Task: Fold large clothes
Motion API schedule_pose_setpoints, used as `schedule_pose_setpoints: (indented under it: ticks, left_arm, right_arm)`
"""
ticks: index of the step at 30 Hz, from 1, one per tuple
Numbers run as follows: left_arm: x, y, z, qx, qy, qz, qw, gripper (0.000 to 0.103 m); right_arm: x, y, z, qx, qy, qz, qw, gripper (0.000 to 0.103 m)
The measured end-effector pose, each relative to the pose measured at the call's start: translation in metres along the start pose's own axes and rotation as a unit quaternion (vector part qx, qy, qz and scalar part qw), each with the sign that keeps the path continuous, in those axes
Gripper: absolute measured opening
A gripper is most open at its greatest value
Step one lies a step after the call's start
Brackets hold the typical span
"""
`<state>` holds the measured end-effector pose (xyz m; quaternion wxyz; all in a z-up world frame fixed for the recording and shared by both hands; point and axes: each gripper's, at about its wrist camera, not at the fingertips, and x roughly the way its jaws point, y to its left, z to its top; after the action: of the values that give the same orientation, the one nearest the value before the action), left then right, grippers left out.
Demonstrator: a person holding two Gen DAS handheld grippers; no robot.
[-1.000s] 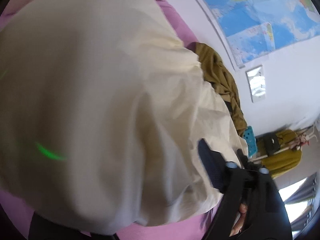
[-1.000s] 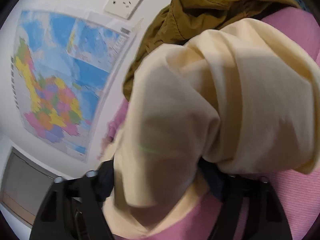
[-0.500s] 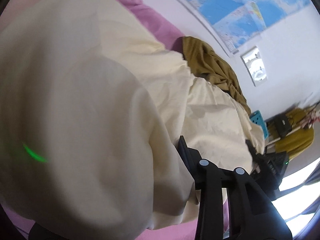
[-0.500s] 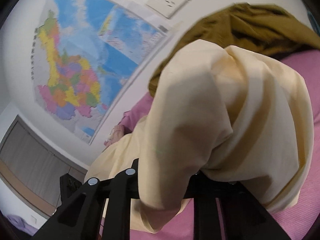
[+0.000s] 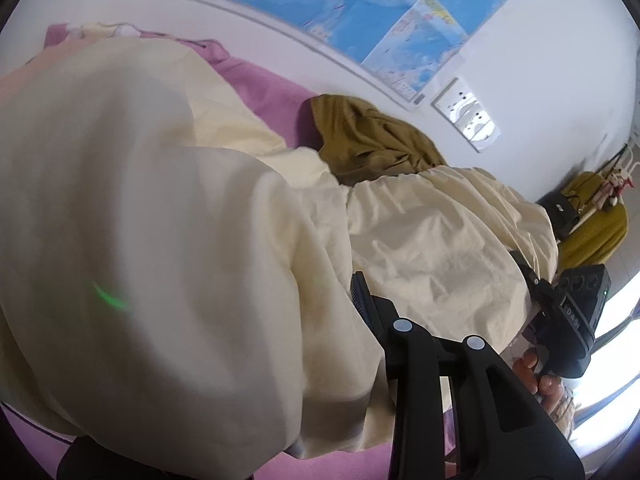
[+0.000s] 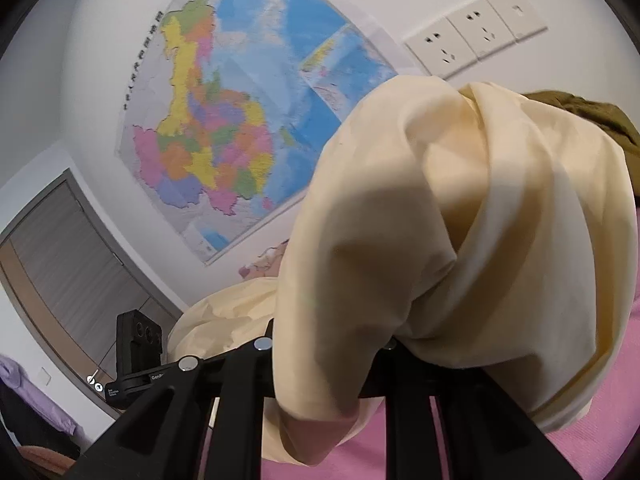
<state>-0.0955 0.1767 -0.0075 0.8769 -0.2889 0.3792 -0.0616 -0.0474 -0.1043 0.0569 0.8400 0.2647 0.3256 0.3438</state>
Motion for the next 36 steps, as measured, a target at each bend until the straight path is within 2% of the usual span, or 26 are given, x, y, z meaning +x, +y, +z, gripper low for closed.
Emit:
schedule_pose_setpoints:
  ticks: [5,10,17,23,28,33,34,36]
  left_arm:
    - [-0.023,0.002,0.002,0.013,-0.018,-0.01,0.9997,0.031]
    - [-0.051,0.0,0.017,0.03,-0.046,-0.02,0.9983,0.031]
    - [-0.106,0.009,0.074,0.052,-0.115,0.0,0.9919,0.032]
    - [-0.152,0.041,0.136,0.059,-0.174,0.044,0.9819,0.032]
    - [-0.175,0.09,0.195,0.055,-0.214,0.108,0.9692,0.032]
    - [-0.187,0.151,0.231,0.034,-0.245,0.157,0.9563,0.031]
    - [-0.186,0.17,0.234,0.033,-0.251,0.17,0.9523,0.031]
    - [-0.18,0.203,0.232,0.022,-0.256,0.176,0.9504,0.031]
  right_arm:
    - [0.002,0.023,0.009,-0.026,-0.005,0.02,0.999,0.017]
    - [0.009,0.047,0.025,-0.043,-0.009,0.054,0.998,0.017]
    - [0.046,0.095,0.065,-0.076,-0.021,0.115,0.99,0.016]
    - [0.119,0.143,0.101,-0.087,-0.019,0.178,0.98,0.016]
    - [0.208,0.179,0.114,-0.086,0.001,0.221,0.972,0.016]
    - [0.29,0.206,0.102,-0.086,0.031,0.239,0.967,0.016]
    - [0.301,0.208,0.095,-0.092,0.032,0.237,0.967,0.016]
    - [0.332,0.206,0.072,-0.086,0.058,0.24,0.965,0.016]
